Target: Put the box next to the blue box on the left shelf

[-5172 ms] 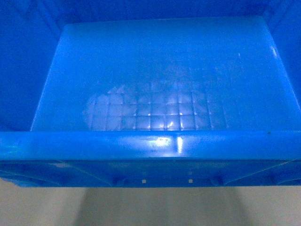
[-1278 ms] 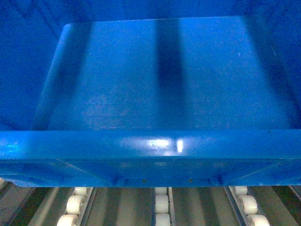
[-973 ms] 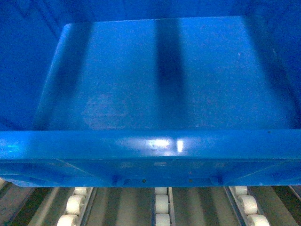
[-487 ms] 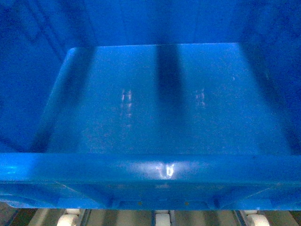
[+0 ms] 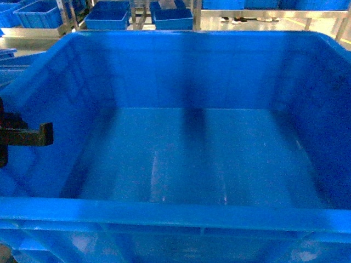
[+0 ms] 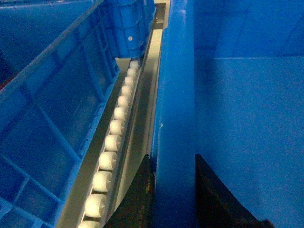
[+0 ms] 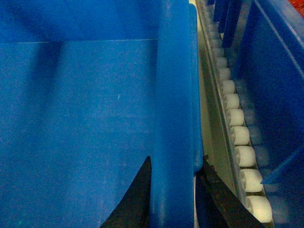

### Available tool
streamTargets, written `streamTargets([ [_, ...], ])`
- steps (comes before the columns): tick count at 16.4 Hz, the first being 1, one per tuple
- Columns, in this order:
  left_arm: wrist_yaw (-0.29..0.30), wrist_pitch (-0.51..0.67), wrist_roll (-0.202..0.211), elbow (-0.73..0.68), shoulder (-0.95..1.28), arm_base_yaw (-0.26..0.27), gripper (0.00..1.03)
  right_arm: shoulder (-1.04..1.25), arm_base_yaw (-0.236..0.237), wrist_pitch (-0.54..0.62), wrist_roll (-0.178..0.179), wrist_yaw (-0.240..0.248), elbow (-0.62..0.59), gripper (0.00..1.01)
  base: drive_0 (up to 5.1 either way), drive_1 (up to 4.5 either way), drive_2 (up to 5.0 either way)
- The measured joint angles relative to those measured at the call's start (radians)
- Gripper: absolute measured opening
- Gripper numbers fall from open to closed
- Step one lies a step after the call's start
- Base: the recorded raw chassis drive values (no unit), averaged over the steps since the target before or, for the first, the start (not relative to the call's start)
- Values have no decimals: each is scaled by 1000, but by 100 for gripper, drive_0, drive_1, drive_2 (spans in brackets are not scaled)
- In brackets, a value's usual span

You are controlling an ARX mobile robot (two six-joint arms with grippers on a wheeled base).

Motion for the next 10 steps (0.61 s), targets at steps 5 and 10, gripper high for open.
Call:
streamTargets([
  [5,47,-140,-49,80,87,26,15,65,8,-19,4,14,26,17,0,0,0],
  [10,-9,195,-22,40,78,43,51,40,0,175,11,-63,-2,48,0,0,0],
])
